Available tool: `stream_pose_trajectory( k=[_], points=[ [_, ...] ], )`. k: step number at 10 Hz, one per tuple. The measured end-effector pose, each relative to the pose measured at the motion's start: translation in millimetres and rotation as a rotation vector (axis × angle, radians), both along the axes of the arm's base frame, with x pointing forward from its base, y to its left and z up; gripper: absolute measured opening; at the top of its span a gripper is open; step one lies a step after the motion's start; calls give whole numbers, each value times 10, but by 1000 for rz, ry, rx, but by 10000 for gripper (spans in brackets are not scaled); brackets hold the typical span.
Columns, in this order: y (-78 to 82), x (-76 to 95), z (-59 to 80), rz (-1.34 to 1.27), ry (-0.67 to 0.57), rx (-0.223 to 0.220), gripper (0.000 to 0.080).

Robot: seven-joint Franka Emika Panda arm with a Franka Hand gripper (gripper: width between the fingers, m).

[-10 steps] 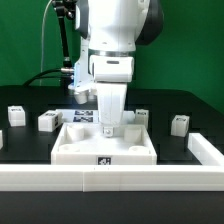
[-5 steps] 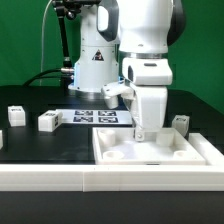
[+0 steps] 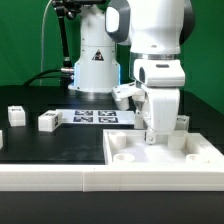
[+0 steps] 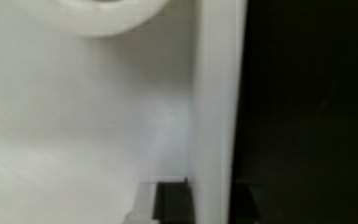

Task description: Assemble one leg

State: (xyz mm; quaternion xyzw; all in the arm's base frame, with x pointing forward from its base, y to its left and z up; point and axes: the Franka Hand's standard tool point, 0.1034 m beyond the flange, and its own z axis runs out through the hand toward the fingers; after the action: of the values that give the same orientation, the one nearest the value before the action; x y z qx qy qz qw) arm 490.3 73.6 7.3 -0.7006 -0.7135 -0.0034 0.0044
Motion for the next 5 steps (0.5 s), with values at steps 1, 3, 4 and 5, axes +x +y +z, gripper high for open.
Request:
stream_pose_trajectory(
  k=[1, 3, 4, 5],
  points=[
    [0, 0, 0, 0, 0, 0, 60],
    [-2, -1, -2, 0, 0, 0, 60],
    [-3, -1, -2, -1, 0, 0, 241],
    [-3, -1, -2, -1, 0, 0, 376]
  ],
)
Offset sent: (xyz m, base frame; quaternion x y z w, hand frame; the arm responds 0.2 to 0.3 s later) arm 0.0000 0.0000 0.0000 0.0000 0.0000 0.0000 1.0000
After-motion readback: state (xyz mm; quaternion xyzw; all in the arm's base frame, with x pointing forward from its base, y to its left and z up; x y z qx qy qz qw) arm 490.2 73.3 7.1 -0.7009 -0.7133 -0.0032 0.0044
